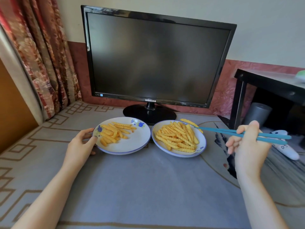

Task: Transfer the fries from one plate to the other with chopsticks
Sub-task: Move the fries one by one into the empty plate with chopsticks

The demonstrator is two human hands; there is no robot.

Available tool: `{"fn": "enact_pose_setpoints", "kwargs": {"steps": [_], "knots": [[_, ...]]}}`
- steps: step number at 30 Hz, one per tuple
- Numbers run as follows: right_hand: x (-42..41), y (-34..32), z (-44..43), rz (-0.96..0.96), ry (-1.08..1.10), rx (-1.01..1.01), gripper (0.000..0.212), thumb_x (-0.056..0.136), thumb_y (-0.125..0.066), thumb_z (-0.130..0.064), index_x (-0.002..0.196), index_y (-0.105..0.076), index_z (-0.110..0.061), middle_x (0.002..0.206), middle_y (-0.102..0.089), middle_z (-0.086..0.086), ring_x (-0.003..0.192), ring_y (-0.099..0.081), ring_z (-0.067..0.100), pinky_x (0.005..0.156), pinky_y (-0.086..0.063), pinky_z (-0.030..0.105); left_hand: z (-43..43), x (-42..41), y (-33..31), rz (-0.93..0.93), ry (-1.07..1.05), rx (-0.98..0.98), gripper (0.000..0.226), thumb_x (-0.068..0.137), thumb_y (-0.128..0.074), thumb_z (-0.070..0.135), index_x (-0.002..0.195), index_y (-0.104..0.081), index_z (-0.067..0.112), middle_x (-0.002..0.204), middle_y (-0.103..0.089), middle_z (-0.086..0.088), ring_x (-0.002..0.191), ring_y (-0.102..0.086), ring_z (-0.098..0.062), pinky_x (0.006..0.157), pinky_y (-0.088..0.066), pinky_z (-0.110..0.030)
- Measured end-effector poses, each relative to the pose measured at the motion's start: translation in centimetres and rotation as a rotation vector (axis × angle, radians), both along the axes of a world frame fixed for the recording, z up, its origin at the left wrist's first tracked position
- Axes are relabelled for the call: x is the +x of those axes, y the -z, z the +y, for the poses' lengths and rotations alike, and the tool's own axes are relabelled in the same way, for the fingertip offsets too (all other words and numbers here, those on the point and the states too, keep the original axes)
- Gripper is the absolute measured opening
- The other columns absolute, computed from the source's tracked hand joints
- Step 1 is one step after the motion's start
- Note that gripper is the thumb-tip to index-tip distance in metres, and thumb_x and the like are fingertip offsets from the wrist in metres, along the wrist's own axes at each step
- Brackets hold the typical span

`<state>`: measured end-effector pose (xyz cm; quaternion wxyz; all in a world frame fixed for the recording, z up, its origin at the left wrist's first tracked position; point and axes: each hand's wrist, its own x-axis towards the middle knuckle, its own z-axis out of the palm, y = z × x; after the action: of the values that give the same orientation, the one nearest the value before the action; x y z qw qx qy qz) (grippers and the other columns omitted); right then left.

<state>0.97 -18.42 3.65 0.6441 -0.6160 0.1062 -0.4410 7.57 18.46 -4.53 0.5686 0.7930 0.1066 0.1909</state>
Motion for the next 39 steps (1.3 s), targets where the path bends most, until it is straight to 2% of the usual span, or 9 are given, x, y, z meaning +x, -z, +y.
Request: {"fn": "enact_pose_setpoints", "kwargs": {"steps": [5, 10, 18, 24, 28, 32, 39], "knots": [[-0.3, 0.9, 0.6, 0.094, 0.009, -0.125, 0.042, 0.101, -0.035, -0.032, 0.066, -0.047, -0.012, 0.054, -0.049, 0.021, 0.027, -0.037, 0.016, 0.032, -0.027, 0.020, 0.0, 0.1, 0.1, 0.000, 0.004, -0.008, 0.031, 0.091, -0.053, 0.009, 0.122, -0.058, 0.013, 0.112, -0.064, -0.010, 0.062, -0.057, -0.018, 0.040, -0.043, -0.007], [-0.8, 1.5, 1.1, 0.126, -0.020, -0.250, 0.043, 0.103, -0.034, -0.032, 0.069, -0.049, -0.011, 0.042, -0.051, 0.009, 0.030, -0.035, 0.018, 0.032, -0.025, 0.019, 0.1, 0.1, 0.1, 0.004, 0.008, -0.009, 0.031, 0.092, -0.053, 0.011, 0.122, -0.058, 0.013, 0.114, -0.064, -0.010, 0.062, -0.058, -0.018, 0.041, -0.044, -0.007], [-1.7, 0.4, 0.8, 0.120, -0.042, -0.275, 0.040, 0.102, -0.036, -0.030, 0.068, -0.050, -0.013, 0.042, -0.051, 0.008, 0.031, -0.034, 0.018, 0.033, -0.028, 0.022, 0.0, 0.0, 0.1, 0.000, 0.000, -0.005, 0.031, 0.091, -0.053, 0.010, 0.122, -0.058, 0.012, 0.114, -0.064, -0.011, 0.063, -0.056, -0.017, 0.040, -0.042, -0.006], [-2.0, -0.3, 1.5, 0.058, -0.081, -0.259, 0.041, 0.103, -0.034, -0.032, 0.070, -0.049, -0.014, 0.049, -0.051, 0.016, 0.031, -0.034, 0.016, 0.035, -0.028, 0.023, 0.0, -0.1, 0.0, 0.000, -0.005, -0.005, 0.031, 0.091, -0.053, 0.010, 0.122, -0.059, 0.013, 0.114, -0.064, -0.010, 0.064, -0.058, -0.019, 0.041, -0.043, -0.006], [-1.6, -0.5, 3.2, 0.021, -0.212, -0.205, 0.041, 0.104, -0.033, -0.026, 0.071, -0.049, -0.008, 0.046, -0.048, 0.014, 0.030, -0.036, 0.014, 0.033, -0.026, 0.017, 0.0, -0.1, 0.0, 0.001, 0.000, -0.008, 0.031, 0.091, -0.053, 0.010, 0.121, -0.059, 0.015, 0.113, -0.065, -0.009, 0.064, -0.059, -0.019, 0.042, -0.045, -0.007], [-0.6, -0.2, 5.8, 0.052, -0.390, -0.139, 0.042, 0.103, -0.034, -0.026, 0.068, -0.050, -0.010, 0.042, -0.048, 0.012, 0.030, -0.034, 0.019, 0.033, -0.026, 0.016, 0.1, -0.1, 0.0, 0.009, -0.001, -0.009, 0.031, 0.091, -0.053, 0.011, 0.120, -0.059, 0.017, 0.112, -0.065, -0.006, 0.061, -0.060, -0.020, 0.042, -0.045, -0.008], [2.4, 0.8, 11.3, 0.111, -0.630, -0.126, 0.041, 0.102, -0.038, -0.024, 0.068, -0.051, -0.006, 0.042, -0.048, 0.012, 0.027, -0.039, 0.014, 0.031, -0.029, 0.017, 0.0, -0.2, 0.0, 0.016, -0.005, 0.004, 0.033, 0.091, -0.052, 0.011, 0.122, -0.058, 0.017, 0.107, -0.064, -0.001, 0.057, -0.059, -0.021, 0.042, -0.043, -0.006]]}}
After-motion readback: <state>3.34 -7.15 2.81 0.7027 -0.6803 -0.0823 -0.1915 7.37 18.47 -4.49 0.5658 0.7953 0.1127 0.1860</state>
